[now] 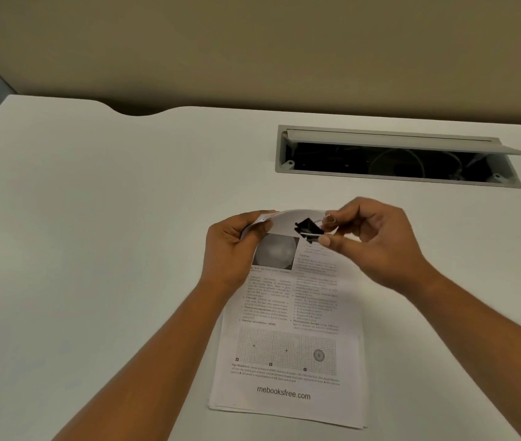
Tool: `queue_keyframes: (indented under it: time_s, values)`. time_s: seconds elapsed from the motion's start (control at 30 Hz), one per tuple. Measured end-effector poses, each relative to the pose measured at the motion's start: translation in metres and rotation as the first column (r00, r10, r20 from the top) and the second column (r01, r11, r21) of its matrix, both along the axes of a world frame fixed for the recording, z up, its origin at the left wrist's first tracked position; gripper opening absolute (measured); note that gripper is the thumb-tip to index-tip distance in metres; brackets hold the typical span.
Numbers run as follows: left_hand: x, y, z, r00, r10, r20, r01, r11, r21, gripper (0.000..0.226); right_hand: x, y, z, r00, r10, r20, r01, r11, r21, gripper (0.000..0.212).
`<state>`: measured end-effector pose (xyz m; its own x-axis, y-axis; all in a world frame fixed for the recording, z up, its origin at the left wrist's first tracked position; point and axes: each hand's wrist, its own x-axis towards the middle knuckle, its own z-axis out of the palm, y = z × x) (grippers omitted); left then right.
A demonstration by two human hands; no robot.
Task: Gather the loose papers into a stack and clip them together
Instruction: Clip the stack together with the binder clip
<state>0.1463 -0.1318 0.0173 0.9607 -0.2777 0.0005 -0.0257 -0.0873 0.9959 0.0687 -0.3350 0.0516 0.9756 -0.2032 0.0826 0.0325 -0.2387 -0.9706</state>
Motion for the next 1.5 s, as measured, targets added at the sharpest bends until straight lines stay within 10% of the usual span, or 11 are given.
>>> queue_keyframes:
  time_s: [0.37,0.77,1.1,1.33,1.5]
  values:
    - [-0.008,0.005,0.007,0.997,-0.037,0.071,0.034,0.998,0.047,0.027,0.029,-0.017,0.041,0.978,0.209,0.007,-0.174,0.835,-0.522,0.014]
    - [-0.006,0.003,0.006,0.961,-0.028,0.277,-0.011,0.99,0.138,0.041,0.05,-0.02,0.06,0.907,0.419,-0.031,-0.333,0.671,-0.662,0.016]
    - [-0.008,0.003,0.015,0.985,-0.004,0.174,0.004,1.0,-0.001,0.032,0.053,-0.019,0.063,0.911,0.394,-0.123,-0.386,0.708,-0.592,0.02]
    - [-0.01,-0.001,0.022,0.999,-0.011,0.047,0.015,0.996,-0.092,0.023,0.049,-0.026,0.059,0.901,0.349,-0.258,-0.433,0.747,-0.504,0.075]
    - [-0.005,0.004,0.026,0.999,-0.014,-0.052,0.002,0.972,-0.235,0.018,0.017,-0.048,0.021,0.961,0.06,-0.27,-0.122,0.968,-0.221,0.09]
